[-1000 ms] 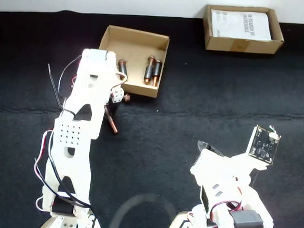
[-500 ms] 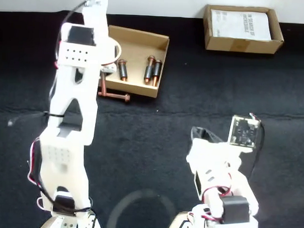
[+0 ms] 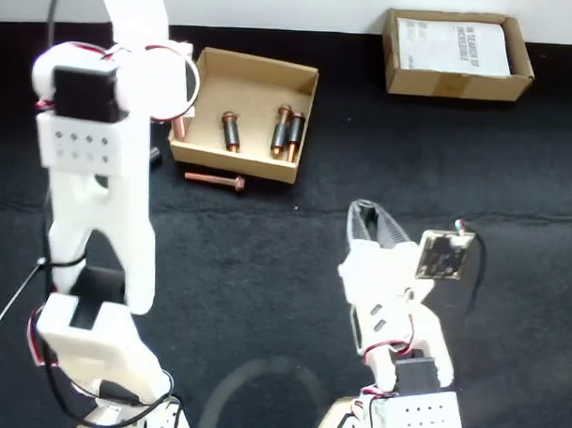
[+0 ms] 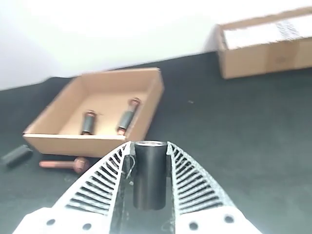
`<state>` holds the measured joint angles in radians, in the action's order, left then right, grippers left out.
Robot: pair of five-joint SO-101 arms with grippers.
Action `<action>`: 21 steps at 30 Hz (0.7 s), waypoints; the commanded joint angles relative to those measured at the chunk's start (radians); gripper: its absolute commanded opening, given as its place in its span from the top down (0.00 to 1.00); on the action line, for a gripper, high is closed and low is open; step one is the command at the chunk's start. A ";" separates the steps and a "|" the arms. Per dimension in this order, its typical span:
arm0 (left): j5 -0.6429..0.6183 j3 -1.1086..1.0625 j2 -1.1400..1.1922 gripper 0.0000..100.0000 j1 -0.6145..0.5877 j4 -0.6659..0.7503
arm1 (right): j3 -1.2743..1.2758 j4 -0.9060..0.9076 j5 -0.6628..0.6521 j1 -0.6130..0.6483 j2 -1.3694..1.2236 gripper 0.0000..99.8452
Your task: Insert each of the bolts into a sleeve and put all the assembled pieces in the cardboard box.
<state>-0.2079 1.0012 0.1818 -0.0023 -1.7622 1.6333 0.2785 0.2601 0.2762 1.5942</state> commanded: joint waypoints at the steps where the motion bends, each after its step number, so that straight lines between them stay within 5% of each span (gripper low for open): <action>1: 0.005 0.019 -0.104 0.99 -0.047 0.000 | 0.024 -0.127 -0.009 0.054 0.010 0.99; 9: 0.006 -0.478 -0.369 0.99 -0.064 0.025 | 0.053 -0.242 -0.109 0.153 0.008 0.99; 21: 0.003 -1.429 -0.920 0.99 0.045 0.703 | 0.176 -0.417 -0.219 0.236 0.004 0.99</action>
<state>-0.2079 -0.2524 -0.5976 -0.0084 -1.2543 1.6763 -0.1143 0.0514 0.5033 1.5927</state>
